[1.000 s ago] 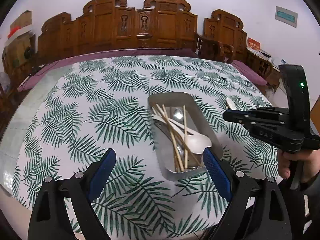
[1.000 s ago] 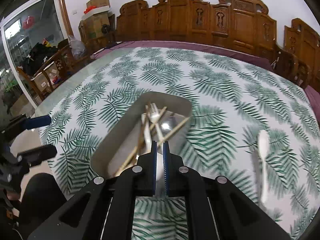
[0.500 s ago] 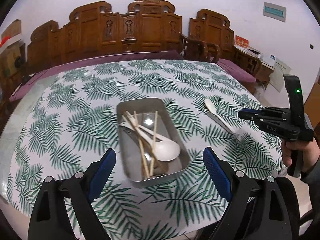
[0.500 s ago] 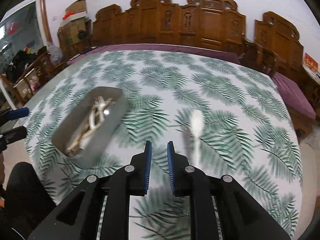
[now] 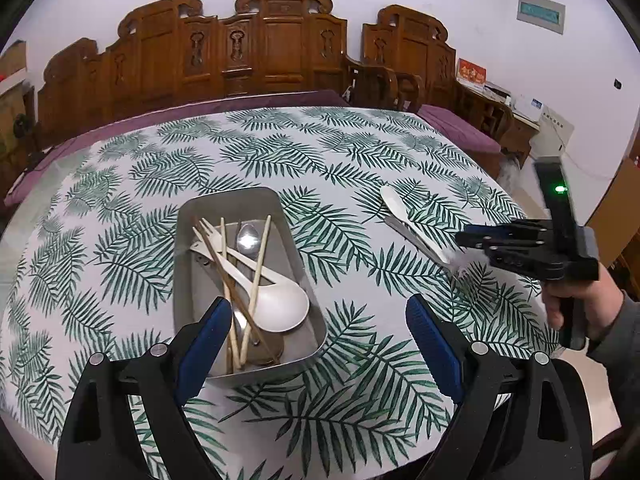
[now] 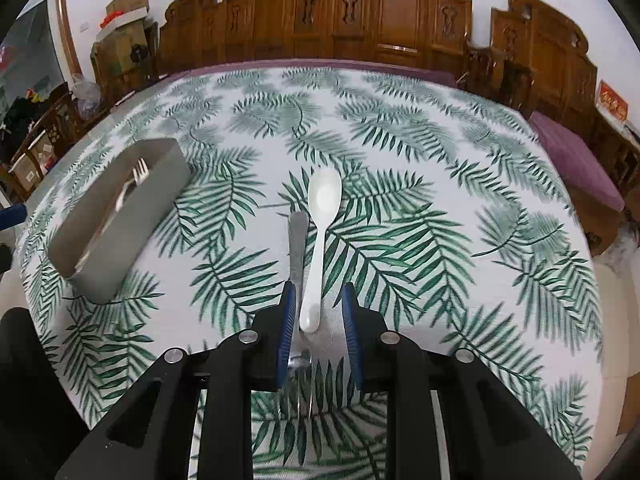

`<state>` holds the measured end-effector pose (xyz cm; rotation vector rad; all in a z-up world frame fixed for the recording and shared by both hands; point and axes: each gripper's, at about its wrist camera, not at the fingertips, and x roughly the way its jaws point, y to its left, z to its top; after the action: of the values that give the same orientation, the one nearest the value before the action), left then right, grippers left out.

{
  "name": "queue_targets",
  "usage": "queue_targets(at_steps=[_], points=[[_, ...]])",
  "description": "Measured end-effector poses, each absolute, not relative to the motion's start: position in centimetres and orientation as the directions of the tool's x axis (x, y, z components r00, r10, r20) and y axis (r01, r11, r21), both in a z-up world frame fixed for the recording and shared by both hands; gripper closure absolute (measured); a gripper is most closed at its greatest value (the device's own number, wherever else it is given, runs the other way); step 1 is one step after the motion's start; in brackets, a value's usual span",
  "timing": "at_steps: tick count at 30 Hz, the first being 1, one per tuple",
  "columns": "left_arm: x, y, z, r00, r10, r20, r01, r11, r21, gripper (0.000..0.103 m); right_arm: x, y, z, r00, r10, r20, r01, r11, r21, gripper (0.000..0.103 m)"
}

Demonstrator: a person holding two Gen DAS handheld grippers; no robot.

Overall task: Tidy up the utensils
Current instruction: 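Grasp the white plastic spoon by its handle with the right gripper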

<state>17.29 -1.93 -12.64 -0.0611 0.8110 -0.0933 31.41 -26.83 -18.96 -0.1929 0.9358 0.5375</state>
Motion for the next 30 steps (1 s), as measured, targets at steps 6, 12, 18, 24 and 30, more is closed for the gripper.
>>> queue_targets(at_steps=[6,12,18,24,30], points=[[18.2,-2.6,-13.3,0.672,-0.106,-0.733,0.058,0.994,-0.091,0.018,34.2,-25.2,-21.0,0.436,0.338,-0.834,-0.528,0.846,0.067,0.077],[18.8,-3.4,-14.1,0.660,-0.107,-0.744,0.057,0.994,-0.092,0.018,36.4,-23.8,-22.3,0.388,0.346,-0.854,-0.554,0.829,0.084,0.078],[19.5,-4.6,-14.7,0.644,-0.107,-0.757,0.071,0.994,-0.080,0.018,36.8,-23.4,-22.4,0.401,0.297,-0.866,-0.558,0.829,0.026,0.093],[20.2,-6.6,-14.7,0.636,-0.128,-0.761,0.093,0.992,-0.088,0.018,35.1,-26.4,-22.1,0.410,0.276,-0.869,-0.535,0.845,0.016,0.093],[21.4,-9.4,-15.4,0.618,-0.130,-0.775,0.115,0.991,-0.075,0.018,32.3,-30.9,-21.1,0.435,0.283,-0.855,-0.491,0.870,0.038,0.093]])
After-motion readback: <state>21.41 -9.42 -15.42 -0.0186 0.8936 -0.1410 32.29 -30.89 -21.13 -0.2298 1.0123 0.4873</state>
